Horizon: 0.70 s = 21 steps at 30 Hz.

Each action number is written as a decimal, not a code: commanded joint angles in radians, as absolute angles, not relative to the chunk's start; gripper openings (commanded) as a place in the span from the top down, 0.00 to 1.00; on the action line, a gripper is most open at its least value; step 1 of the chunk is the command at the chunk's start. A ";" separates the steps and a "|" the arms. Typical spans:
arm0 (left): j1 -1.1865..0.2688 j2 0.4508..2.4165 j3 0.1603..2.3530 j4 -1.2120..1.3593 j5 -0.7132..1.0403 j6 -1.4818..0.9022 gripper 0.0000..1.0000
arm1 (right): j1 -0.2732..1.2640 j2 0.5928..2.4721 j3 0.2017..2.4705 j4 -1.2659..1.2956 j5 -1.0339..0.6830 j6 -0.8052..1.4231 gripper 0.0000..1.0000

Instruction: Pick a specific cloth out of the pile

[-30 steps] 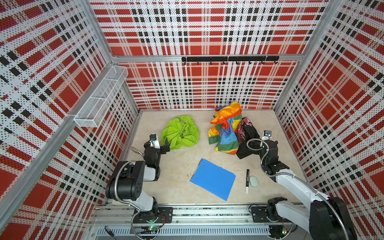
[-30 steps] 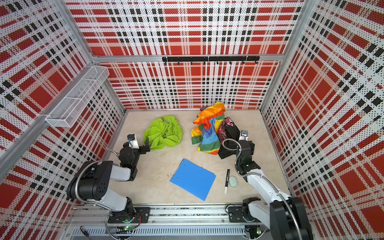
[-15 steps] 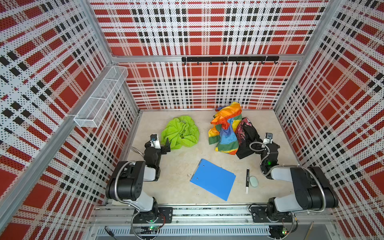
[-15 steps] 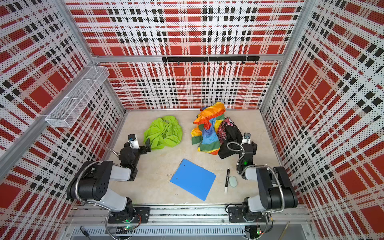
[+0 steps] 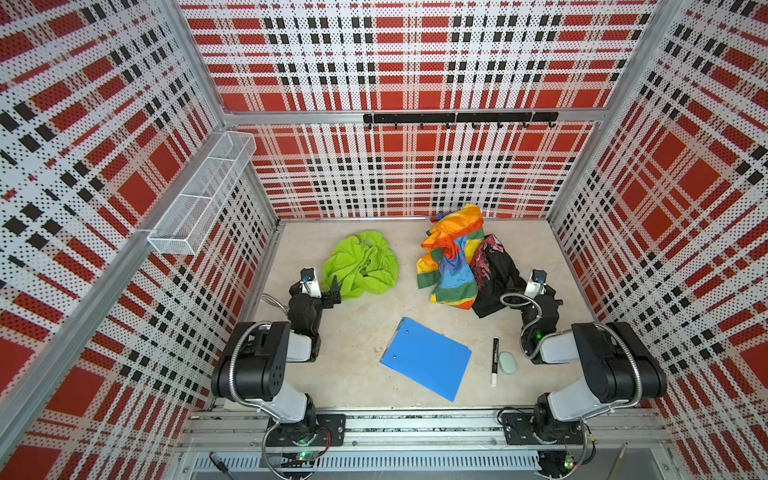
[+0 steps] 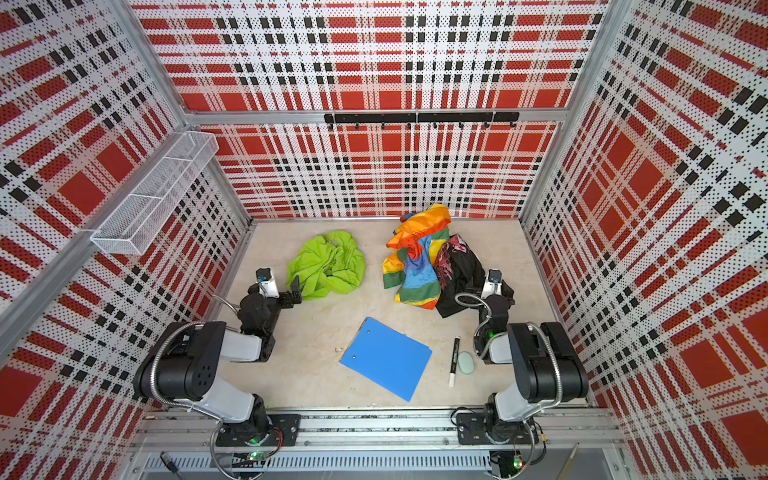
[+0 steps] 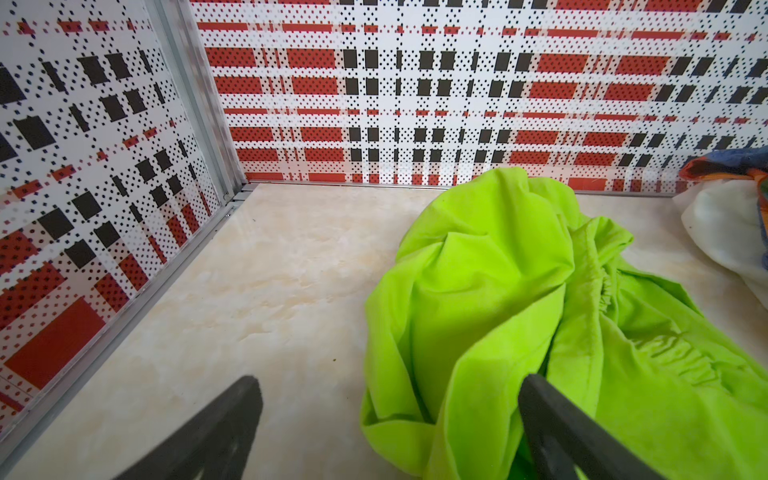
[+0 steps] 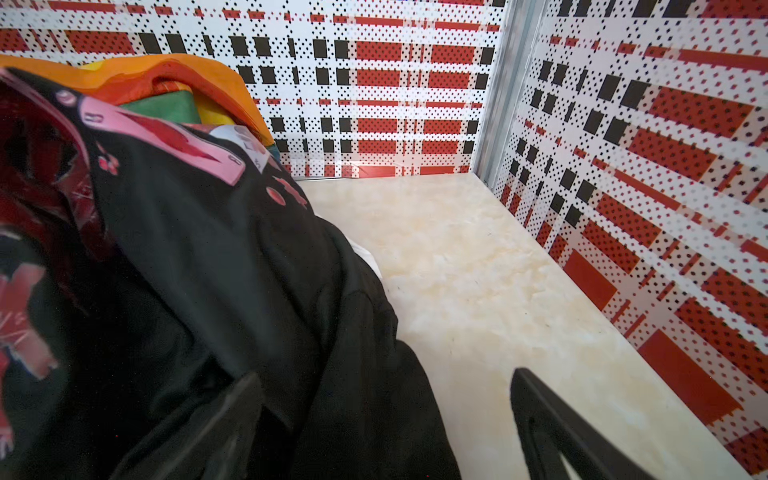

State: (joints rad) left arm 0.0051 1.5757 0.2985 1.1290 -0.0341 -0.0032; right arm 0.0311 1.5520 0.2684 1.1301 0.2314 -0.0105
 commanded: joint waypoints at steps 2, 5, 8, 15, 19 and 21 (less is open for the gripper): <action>0.003 1.572 0.307 1.147 -0.037 -0.007 0.01 | 0.025 1.553 0.262 1.216 0.231 -0.007 0.00; 0.010 1.572 0.305 1.149 0.007 -0.004 0.01 | -0.003 1.554 0.215 1.310 0.012 -0.053 0.00; 0.032 1.572 0.299 1.160 0.100 0.003 0.01 | -0.005 1.555 0.246 1.250 -0.029 -0.068 0.00; 0.031 1.574 0.299 1.160 0.101 0.002 0.01 | -0.006 1.555 0.275 1.191 0.057 -0.029 0.00; 0.031 1.573 0.299 1.160 0.102 0.003 0.01 | -0.006 1.559 0.282 1.184 0.057 -0.029 0.00; 0.032 1.574 0.299 1.160 0.102 0.003 0.01 | -0.006 1.557 0.278 1.188 0.057 -0.029 0.00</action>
